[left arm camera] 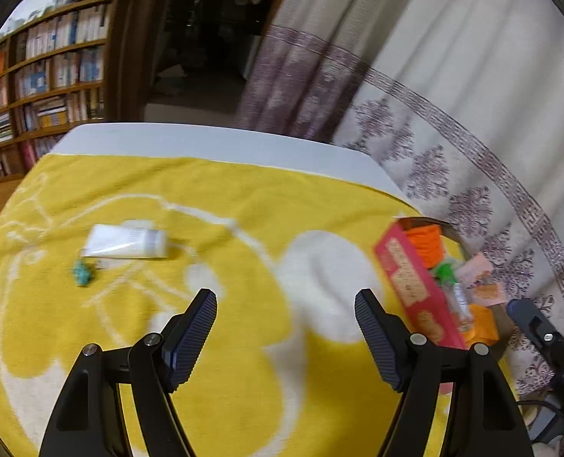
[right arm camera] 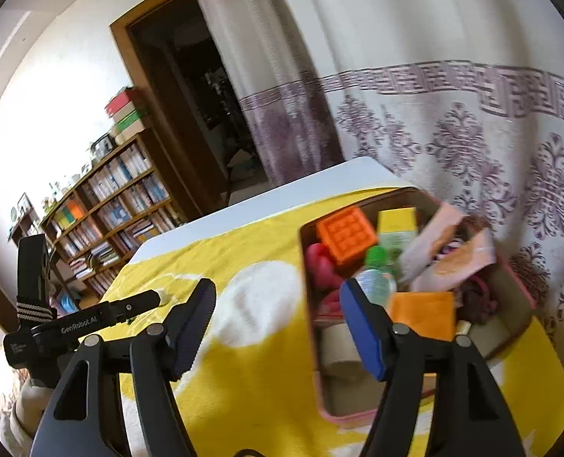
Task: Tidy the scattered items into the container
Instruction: 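Move both grippers back over the towel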
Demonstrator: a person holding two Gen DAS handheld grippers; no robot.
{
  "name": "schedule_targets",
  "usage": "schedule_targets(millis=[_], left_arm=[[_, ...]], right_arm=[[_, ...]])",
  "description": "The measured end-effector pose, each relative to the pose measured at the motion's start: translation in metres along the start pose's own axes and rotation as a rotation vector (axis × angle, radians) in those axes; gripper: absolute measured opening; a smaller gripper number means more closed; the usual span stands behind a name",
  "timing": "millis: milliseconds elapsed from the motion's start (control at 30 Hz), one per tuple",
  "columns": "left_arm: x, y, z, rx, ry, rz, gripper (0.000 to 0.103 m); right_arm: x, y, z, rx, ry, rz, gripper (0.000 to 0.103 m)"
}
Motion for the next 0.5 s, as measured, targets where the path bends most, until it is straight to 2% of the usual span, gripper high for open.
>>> schedule_targets(millis=[67,333,433,500], left_arm=[[0.001,0.024,-0.005,-0.041,-0.008,-0.009,0.077],[0.001,0.116,-0.01,-0.189,0.005,-0.071,0.077],[0.001,0.13,0.001,-0.203,0.033,-0.022,0.077],[0.003,0.136,0.012,-0.185,0.057,0.049,0.077]], right_arm=[[0.001,0.01,0.004,-0.006,0.008,-0.014,0.079],[0.016,0.051,0.037,-0.048,0.09,-0.048,0.08],[0.024,0.065,0.048,-0.058,0.122,-0.075,0.08],[0.029,0.074,0.054,-0.063,0.141,-0.092,0.08]])
Point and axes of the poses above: each gripper's, at about its wrist camera, not at the fingertips, and z roughly the way its jaws point, y to its left, x to its underside, the point moved 3 cm from there along z, roughly the way its jaws point, and after that the axes turned 3 degrees about -z, right-handed, at the moved point
